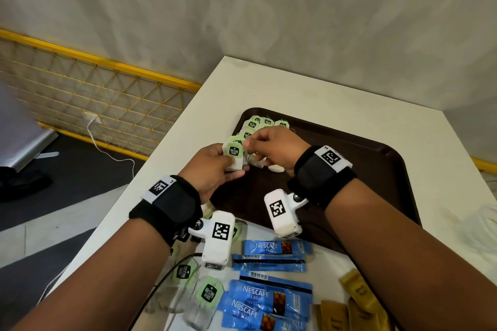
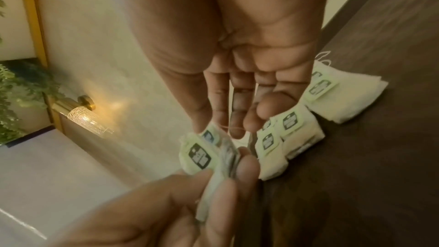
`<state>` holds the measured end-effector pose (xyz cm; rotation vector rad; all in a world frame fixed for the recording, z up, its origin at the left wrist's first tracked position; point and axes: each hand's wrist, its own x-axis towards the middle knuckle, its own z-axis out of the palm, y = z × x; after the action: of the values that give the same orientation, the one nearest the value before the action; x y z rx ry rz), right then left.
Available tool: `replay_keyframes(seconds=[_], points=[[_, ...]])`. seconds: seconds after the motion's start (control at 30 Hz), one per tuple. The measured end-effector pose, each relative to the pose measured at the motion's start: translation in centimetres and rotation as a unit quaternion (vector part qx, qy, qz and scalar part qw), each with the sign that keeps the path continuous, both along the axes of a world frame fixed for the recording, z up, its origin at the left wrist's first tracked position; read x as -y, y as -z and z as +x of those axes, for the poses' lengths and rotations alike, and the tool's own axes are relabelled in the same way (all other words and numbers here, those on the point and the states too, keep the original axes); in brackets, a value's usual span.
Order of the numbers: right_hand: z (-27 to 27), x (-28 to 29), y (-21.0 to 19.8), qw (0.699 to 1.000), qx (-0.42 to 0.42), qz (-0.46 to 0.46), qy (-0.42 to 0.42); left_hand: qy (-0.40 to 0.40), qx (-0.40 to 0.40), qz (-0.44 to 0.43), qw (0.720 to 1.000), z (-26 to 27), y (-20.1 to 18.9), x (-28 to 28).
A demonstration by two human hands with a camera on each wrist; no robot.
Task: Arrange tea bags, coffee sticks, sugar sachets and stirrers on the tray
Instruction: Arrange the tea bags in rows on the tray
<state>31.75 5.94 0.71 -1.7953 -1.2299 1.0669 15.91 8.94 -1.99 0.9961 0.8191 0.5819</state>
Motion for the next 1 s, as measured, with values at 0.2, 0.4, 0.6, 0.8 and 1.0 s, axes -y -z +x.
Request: replay_keyframes(seconds=[0.2,0.4,0.6,0.8,1.0], points=[[-1.0,-0.5,0.4,0.996,-0.078,0.010,0.041,-0.018,0.011,0.000,1.000,-1.1,0.0,-0.2],[-1.1,-0.8,1.2,0.988,-0.101,-0.034,0.111,-0.080,-0.012,-0.020,0.997,-2.3,0.4,-0.7],[-2.5,-1.1,1.7,0.985,-0.050,-0.118,0.118,-0.081,-0.051,0.013,0.995,-3.0,0.7,-0.6],[-3.2,-1.5,1.5,0.977,0.051,-0.188,0.088,-0.081,-0.091,0.062,0.991,-3.5,0.9,-0.7],[-2.7,-1.0,1.0,0.994,0.084,-0.045,0.055,-0.052,-0.086,0.091,0.991,-3.6,0.9,-0.6]])
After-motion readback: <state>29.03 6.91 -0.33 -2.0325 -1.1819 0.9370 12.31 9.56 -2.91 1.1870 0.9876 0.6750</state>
